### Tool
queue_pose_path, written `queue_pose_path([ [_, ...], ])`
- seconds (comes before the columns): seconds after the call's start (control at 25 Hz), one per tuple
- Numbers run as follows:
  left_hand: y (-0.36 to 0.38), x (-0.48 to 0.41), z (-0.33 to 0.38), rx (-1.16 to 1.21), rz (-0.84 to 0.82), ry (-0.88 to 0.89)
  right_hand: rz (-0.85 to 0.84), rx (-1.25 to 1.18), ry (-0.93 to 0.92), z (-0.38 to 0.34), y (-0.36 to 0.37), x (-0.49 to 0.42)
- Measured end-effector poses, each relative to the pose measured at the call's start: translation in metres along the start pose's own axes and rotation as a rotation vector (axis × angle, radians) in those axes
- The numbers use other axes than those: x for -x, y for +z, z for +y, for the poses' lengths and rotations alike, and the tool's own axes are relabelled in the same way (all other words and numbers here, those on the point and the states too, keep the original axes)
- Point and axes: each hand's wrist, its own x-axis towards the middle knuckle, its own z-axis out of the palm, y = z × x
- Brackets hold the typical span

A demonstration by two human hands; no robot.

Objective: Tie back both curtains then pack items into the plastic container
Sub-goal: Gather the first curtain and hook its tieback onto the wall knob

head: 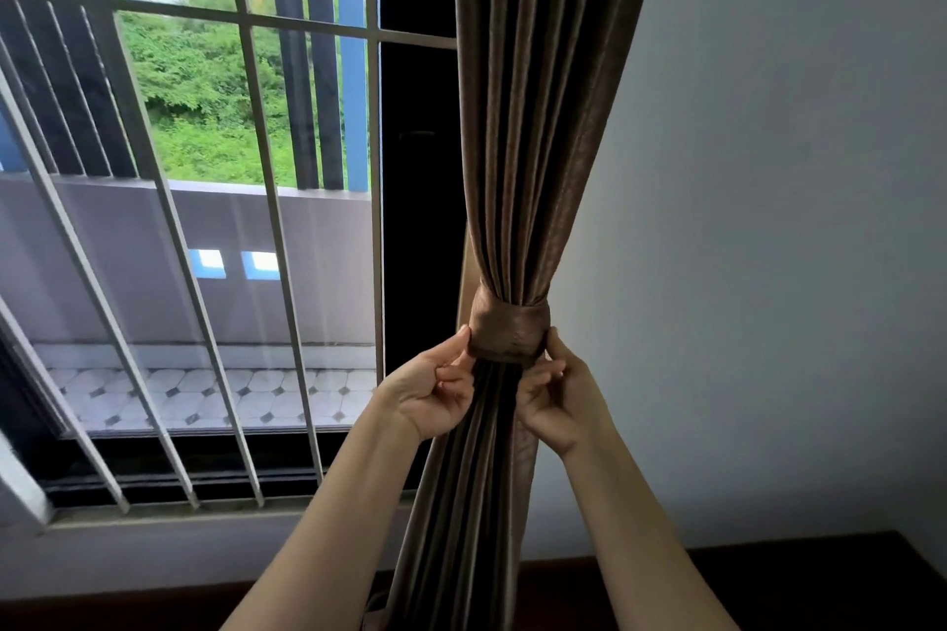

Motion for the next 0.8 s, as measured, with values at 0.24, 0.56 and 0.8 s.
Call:
queue_pose_path([
  [0.24,-0.026,-0.001,0.017,-0.581,0.253,0.378,0.268,0.953,-0.428,0.001,-0.027,-0.008],
  [0.56,-0.063,-0.007,0.001,-1.683,0.336,0.798,0.119,1.808,-0.854,0.021,-0.027,-0.004],
  [0.8,-0.077,-0.009,-0.005,-1.873,0.294,1.073,0.223,1.93,-0.933,0.019,-0.036,-0.011],
])
